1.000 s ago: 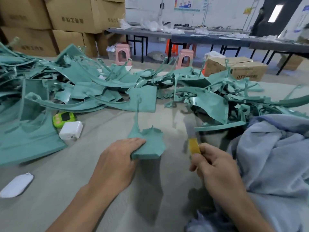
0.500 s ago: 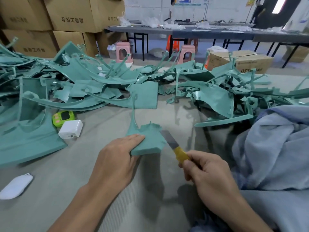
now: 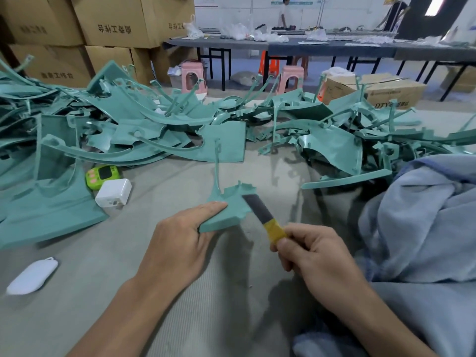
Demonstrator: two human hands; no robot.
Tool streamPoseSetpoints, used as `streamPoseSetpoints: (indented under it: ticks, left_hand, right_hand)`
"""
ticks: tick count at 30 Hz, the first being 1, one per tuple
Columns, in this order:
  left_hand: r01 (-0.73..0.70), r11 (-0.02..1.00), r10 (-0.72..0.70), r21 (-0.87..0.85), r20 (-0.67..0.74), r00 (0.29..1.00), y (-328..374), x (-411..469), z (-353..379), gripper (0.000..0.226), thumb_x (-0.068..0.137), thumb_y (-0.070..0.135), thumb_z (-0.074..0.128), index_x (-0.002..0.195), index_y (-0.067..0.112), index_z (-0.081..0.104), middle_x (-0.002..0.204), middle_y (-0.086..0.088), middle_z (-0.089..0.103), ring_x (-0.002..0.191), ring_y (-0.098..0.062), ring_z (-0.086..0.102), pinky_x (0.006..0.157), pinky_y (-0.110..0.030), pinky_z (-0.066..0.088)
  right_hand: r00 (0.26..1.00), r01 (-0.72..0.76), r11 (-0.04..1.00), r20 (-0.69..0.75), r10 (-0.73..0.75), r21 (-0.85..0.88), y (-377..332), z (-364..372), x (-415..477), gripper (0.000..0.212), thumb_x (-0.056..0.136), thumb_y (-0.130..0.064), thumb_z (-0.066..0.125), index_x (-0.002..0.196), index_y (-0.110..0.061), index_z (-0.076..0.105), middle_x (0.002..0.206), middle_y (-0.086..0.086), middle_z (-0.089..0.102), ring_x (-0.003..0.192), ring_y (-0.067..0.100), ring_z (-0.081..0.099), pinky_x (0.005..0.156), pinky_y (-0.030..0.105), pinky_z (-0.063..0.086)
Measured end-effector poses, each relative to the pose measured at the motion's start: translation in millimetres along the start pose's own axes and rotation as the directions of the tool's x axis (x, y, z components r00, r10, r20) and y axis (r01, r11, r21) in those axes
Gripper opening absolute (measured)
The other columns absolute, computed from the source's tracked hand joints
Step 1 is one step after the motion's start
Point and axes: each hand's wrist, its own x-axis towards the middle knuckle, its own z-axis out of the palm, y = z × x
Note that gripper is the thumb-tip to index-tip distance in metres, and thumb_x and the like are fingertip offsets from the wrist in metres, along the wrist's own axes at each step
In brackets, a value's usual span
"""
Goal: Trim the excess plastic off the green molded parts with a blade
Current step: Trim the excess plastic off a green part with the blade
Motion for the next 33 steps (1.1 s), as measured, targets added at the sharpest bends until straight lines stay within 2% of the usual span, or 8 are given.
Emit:
streamPoseSetpoints:
  ticks: [5,10,13,16,21,25,29,33]
  left_hand:
    - [-0.002,0.994,-0.004,-0.109,-0.057,0.998,0.9,-0.4,-0.5,0.041,0.088,0.054,0.055,0.119,0.037,0.074,0.097,0.057,0.053,0.099,0.031,0.052,0.087,0.005,0.037]
    - [-0.026,0.983,0.014,-0.181,-0.069,0.998,3.0,-0.5,-0.4,0.020,0.095,0.041,0.063,0.108,0.037,0.077,0.096,0.038,0.067,0.076,0.020,0.060,0.066,0.004,0.038]
    - [-0.011,0.965,0.008,-0.262,-0.013,1.000,7.3,-1.1,-1.0,0.023,0.093,0.044,0.066,0.105,0.063,0.067,0.089,0.023,0.074,0.082,-0.002,0.069,0.066,-0.017,0.050]
    - [0.003,0.959,0.000,-0.284,0.011,1.000,11.2,-2.5,0.0,0.018,0.088,0.059,0.060,0.097,0.075,0.061,0.092,0.008,0.075,0.082,-0.014,0.069,0.071,-0.028,0.052]
    - [0.025,0.958,-0.024,-0.285,0.009,1.000,9.9,-0.8,1.5,0.011,0.087,0.053,0.060,0.092,0.057,0.069,0.076,0.011,0.073,0.062,0.001,0.056,0.061,-0.020,0.047]
    - [0.050,0.945,-0.049,-0.322,0.012,0.999,8.4,1.0,-0.8,0.018,0.087,0.048,0.061,0.093,0.063,0.069,0.088,0.015,0.076,0.067,0.001,0.058,0.065,-0.022,0.049]
    - [0.062,0.947,-0.057,-0.315,0.024,0.998,7.5,0.8,-0.1,0.013,0.087,0.046,0.062,0.087,0.055,0.071,0.070,0.020,0.067,0.062,0.007,0.052,0.059,-0.015,0.044]
    - [0.113,0.938,-0.102,-0.328,0.052,0.993,5.5,0.6,-0.3,0.020,0.083,0.058,0.061,0.094,0.043,0.069,0.078,0.014,0.066,0.071,0.000,0.055,0.071,-0.030,0.051]
  right_hand:
    - [0.997,0.077,0.978,0.010,-0.081,0.193,-6.3,-4.3,0.9,0.017,0.089,-0.026,0.064,0.078,-0.015,0.071,0.058,0.004,0.057,0.050,0.006,0.041,0.050,0.018,0.033]
    - [0.991,0.112,0.988,-0.080,-0.103,0.108,-6.7,-2.3,1.4,0.015,0.092,-0.025,0.062,0.081,-0.022,0.072,0.055,-0.001,0.051,0.054,0.010,0.042,0.052,0.028,0.034]
    - [0.975,0.158,0.965,-0.187,-0.120,0.207,-8.7,-8.7,3.5,0.018,0.092,-0.021,0.059,0.079,-0.022,0.071,0.054,-0.002,0.047,0.052,0.010,0.039,0.049,0.023,0.033]
    - [0.982,0.178,0.975,-0.090,-0.167,0.134,-10.0,-3.0,-1.5,0.016,0.090,-0.033,0.060,0.084,-0.023,0.071,0.055,-0.003,0.047,0.053,0.010,0.039,0.050,0.026,0.033]
    - [0.973,0.052,0.998,-0.225,-0.042,0.041,-4.7,-8.1,6.0,0.018,0.095,-0.027,0.062,0.079,-0.026,0.070,0.051,-0.007,0.046,0.051,0.009,0.037,0.051,0.034,0.031]
    - [0.987,0.136,0.989,-0.092,-0.131,0.055,-11.0,-2.8,-0.4,0.018,0.087,-0.039,0.060,0.083,-0.026,0.072,0.055,-0.007,0.048,0.053,0.007,0.040,0.051,0.030,0.033]
    - [0.961,0.011,1.000,-0.277,-0.013,-0.009,-2.2,-10.4,9.0,0.023,0.098,-0.019,0.062,0.079,-0.028,0.071,0.050,-0.009,0.046,0.049,0.007,0.036,0.049,0.029,0.029]
    - [0.976,0.142,0.986,-0.177,-0.124,0.092,-12.3,-7.3,2.3,0.017,0.090,-0.036,0.060,0.082,-0.025,0.071,0.054,-0.010,0.047,0.051,0.005,0.038,0.049,0.024,0.031]
